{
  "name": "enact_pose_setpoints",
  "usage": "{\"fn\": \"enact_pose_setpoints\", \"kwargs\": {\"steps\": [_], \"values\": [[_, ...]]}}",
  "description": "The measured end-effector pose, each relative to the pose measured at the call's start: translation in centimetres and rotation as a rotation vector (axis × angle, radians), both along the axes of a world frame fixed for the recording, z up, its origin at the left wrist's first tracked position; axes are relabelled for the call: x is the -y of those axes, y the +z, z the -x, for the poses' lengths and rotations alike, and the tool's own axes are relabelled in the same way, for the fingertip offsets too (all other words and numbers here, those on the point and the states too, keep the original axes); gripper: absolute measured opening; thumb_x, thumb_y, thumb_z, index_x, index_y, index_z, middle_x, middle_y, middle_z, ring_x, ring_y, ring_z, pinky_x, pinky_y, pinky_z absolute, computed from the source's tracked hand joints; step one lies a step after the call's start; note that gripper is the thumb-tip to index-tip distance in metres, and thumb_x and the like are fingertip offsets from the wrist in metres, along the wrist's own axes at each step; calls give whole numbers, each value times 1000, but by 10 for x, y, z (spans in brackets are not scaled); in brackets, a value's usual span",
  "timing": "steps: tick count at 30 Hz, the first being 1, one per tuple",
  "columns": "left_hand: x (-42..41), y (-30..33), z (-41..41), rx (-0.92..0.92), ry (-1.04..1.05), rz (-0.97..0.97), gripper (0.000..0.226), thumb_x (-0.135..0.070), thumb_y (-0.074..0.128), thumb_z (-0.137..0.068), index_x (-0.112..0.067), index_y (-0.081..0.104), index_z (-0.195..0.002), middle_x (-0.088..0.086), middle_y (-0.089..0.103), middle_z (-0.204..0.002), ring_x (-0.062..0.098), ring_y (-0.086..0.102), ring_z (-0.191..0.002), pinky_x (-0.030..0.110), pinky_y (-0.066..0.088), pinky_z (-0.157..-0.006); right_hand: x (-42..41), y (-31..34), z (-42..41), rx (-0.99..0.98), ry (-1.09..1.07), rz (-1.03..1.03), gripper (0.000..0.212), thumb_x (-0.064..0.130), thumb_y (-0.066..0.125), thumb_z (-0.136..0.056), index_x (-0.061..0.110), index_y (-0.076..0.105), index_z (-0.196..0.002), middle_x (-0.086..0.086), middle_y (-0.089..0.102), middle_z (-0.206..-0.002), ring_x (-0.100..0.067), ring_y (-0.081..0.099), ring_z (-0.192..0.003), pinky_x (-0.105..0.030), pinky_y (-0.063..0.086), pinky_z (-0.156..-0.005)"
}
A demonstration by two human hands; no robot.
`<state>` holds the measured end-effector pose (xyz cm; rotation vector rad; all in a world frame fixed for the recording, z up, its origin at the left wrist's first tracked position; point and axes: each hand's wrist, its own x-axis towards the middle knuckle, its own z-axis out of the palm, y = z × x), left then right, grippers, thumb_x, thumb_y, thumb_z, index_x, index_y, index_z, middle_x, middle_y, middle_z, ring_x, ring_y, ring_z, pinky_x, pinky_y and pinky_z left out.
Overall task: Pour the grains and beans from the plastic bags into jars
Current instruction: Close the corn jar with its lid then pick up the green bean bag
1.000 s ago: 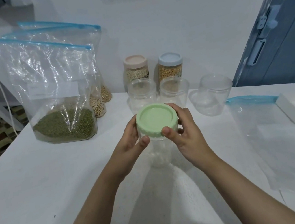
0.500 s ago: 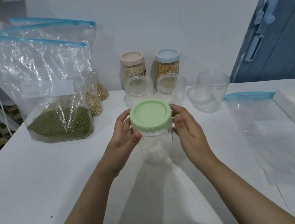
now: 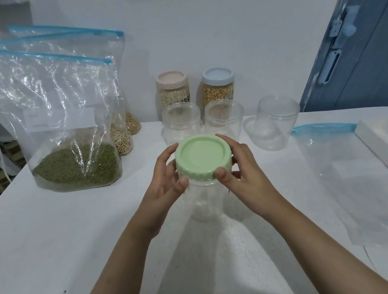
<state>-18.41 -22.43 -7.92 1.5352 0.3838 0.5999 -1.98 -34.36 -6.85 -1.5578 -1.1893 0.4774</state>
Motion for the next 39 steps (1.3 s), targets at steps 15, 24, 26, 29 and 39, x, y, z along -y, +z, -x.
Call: {"fn": "enact_pose_setpoints", "kwargs": {"steps": [15, 24, 26, 29, 39], "values": [[-5, 0, 2, -30, -36, 6, 68, -45, 66, -80, -43, 36, -142, -6, 52, -144, 22, 48, -135, 63, 36, -111, 7, 14, -8, -14, 20, 75, 76, 75, 62, -71, 55, 35, -139, 21, 50, -123, -5, 59, -100, -23, 54, -81], [-2, 1, 3, -1, -27, -72, 72, -53, 68, -82, -44, 31, -143, -7, 50, -146, 14, 45, -138, 29, 48, -104, 8, 21, -1, 115, -8, 90, 75, 82, 60, -71, 56, 32, -136, 24, 45, -130, 4, 51, -112, -10, 43, -87], [-2, 1, 2, 3, -29, -69, 67, -45, 64, -84, -44, 31, -143, -8, 51, -145, 13, 46, -136, 25, 48, -101, 7, 23, -2, 118, 3, 103, 77, 74, 69, -71, 54, 35, -137, 26, 43, -127, 6, 50, -108, -5, 40, -82], [-3, 2, 3, 6, -48, -68, 70, -45, 63, -84, -45, 28, -145, -7, 51, -146, 12, 47, -136, 24, 48, -100, 9, 33, -8, 134, 51, 132, 74, 66, 72, -73, 53, 38, -137, 21, 47, -125, 3, 53, -102, -5, 42, -77], [-4, 1, 1, 13, -41, -48, 88, -48, 70, -80, -43, 19, -152, -7, 53, -146, 15, 48, -136, 43, 42, -108, 9, 49, -23, 152, 114, 55, 73, 66, 72, -71, 64, 31, -131, 42, 47, -122, 7, 53, -110, -5, 43, -83]]}}
